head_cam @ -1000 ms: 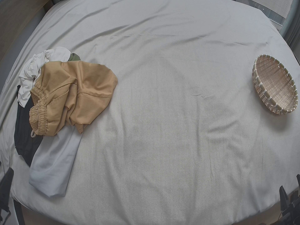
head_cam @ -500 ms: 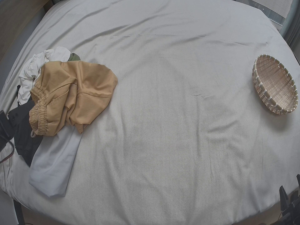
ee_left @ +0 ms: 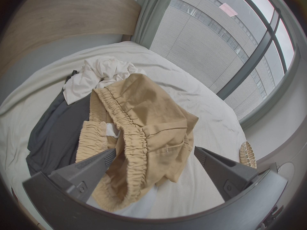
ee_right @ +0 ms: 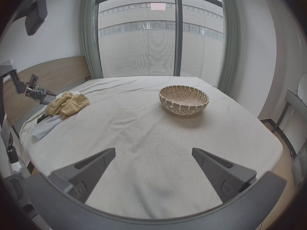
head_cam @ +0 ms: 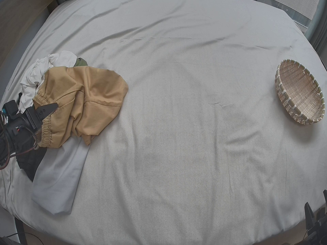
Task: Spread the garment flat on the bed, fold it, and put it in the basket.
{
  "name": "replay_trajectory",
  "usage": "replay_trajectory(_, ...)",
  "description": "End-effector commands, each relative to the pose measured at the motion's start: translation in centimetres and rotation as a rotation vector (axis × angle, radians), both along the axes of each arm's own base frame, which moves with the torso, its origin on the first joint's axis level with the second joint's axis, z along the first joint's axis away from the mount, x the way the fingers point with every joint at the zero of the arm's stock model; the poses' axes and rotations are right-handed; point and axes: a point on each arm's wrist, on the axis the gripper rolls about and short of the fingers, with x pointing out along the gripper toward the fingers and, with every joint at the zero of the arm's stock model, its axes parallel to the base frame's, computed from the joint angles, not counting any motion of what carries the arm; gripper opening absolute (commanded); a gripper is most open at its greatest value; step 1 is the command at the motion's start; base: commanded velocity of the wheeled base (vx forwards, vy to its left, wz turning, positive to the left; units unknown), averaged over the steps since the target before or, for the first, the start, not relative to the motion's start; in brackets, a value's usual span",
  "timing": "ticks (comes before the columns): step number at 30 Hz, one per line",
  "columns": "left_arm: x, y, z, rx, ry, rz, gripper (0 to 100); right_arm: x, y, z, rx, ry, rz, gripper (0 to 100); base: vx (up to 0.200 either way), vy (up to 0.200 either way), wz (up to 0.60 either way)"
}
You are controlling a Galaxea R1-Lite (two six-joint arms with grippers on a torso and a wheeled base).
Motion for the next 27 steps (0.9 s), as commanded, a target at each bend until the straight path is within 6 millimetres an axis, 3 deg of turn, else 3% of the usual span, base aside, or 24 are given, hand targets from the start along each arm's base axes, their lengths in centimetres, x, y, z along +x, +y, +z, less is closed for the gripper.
replay_trajectory(1,2.1,0.0,-0.8,-0.028,0.037,-0.003,100,0.0,0.0,-0.5,0.000,0.000,0.000,100,0.000,0.000,0.00)
replay_trajectory(6,3.6,-0.3,-0.6,-0.070,0.037,-0.012,100,0.0,0.0,-0.5,0.001,0.000,0.000,100,0.000,0.000,0.00)
replay_trajectory(19,4.4,-0.7,0.0,-0.098,-0.056,-0.065,100,0.0,0.0,-0.5,0.000,0.000,0.000,100,0.000,0.000,0.00)
replay_trajectory(20,4.5,-0.7,0.0,-0.098,-0.062,-0.067,0,0.0,0.0,-0.5,0.001,0.000,0.000,100,0.000,0.000,0.00)
replay_trajectory(27,4.1,-0.7,-0.7,-0.094,-0.046,-0.073,0,0.0,0.0,-0.5,0.000,0.001,0.000,100,0.000,0.000,0.00)
